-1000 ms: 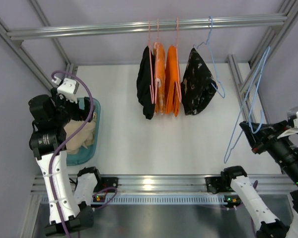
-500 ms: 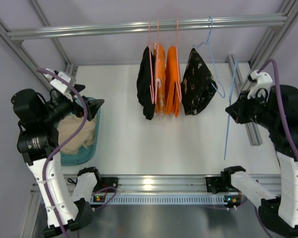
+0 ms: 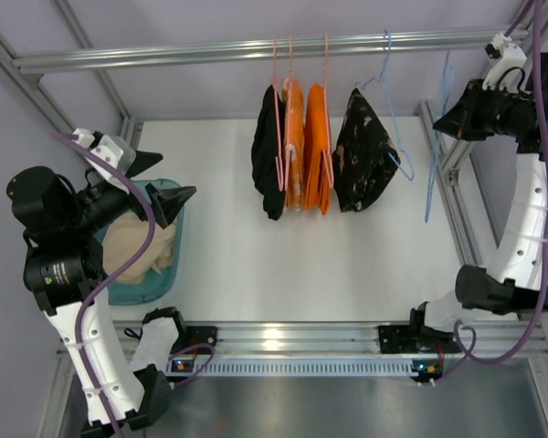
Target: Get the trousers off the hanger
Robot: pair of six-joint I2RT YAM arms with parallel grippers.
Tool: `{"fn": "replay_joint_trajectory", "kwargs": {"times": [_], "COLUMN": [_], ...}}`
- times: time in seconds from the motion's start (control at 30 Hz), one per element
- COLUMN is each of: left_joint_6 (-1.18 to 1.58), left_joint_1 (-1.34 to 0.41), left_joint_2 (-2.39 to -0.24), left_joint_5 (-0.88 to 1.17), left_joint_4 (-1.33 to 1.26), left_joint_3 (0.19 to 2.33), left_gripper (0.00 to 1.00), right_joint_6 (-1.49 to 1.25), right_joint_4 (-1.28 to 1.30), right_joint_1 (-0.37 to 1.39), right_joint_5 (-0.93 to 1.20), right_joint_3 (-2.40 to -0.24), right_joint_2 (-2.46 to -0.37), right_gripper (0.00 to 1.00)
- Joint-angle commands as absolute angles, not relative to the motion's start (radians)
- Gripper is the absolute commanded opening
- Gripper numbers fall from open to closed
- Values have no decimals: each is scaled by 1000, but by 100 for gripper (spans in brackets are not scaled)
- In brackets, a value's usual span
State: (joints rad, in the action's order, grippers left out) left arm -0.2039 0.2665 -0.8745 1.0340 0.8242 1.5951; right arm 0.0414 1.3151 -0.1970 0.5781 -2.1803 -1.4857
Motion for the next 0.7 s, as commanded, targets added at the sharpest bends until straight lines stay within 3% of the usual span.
{"fn": "replay_joint_trajectory", "kwargs": {"times": [0.0, 0.67], "left_joint_6": [-207, -184], "left_joint_1": [270, 270], "left_joint_2": [-856, -796], "left_joint_5": [1072, 1065], "left_joint_4": [807, 808], "left_joint_3": [1600, 1526], "left_gripper": [97, 97], "right_joint_6": [100, -255], "right_joint_4": [1365, 1082], "right_joint_1": [-207, -239], "right_joint_5": [676, 675], "right_joint_3": [-2316, -2494], "right_joint_2": [-1525, -1795], "right_gripper": [0, 0]}}
